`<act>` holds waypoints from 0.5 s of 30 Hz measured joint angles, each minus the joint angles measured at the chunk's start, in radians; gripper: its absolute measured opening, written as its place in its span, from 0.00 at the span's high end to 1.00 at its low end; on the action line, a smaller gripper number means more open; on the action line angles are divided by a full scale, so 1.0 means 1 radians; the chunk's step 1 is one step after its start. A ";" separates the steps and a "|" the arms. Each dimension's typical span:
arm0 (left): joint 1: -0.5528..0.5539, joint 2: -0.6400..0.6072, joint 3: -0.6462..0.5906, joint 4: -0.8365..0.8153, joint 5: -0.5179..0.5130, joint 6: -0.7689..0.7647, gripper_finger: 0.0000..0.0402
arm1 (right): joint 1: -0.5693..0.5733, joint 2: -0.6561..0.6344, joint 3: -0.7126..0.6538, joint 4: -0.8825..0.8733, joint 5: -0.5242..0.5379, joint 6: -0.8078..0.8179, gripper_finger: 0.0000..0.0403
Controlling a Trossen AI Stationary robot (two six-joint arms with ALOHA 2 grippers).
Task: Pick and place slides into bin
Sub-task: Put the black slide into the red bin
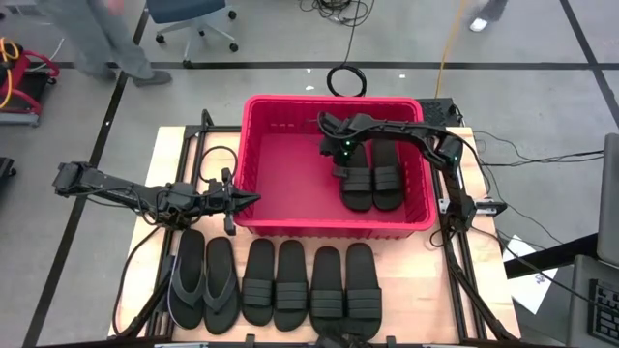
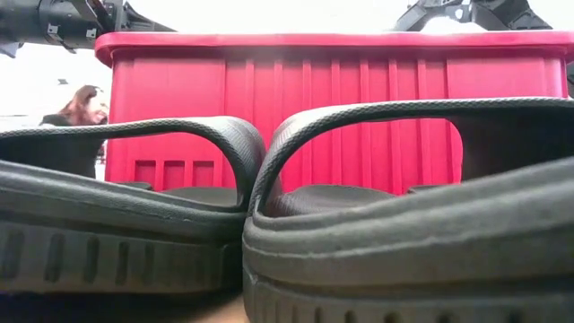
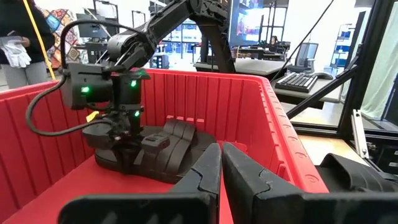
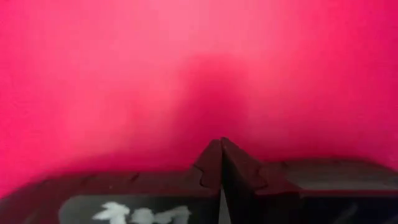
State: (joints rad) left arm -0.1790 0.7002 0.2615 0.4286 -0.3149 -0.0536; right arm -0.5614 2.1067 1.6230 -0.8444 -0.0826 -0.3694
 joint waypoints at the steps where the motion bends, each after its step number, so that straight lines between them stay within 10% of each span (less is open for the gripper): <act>1: 0.000 0.000 0.000 -0.001 0.000 0.000 0.95 | -0.007 0.008 0.000 -0.005 -0.004 0.006 1.00; 15: 0.000 0.000 0.000 -0.005 0.000 -0.009 0.95 | -0.056 0.009 0.001 -0.045 -0.065 -0.012 1.00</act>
State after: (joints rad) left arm -0.1787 0.7002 0.2619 0.4236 -0.3147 -0.0626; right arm -0.6177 2.1160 1.6238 -0.8890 -0.1480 -0.3814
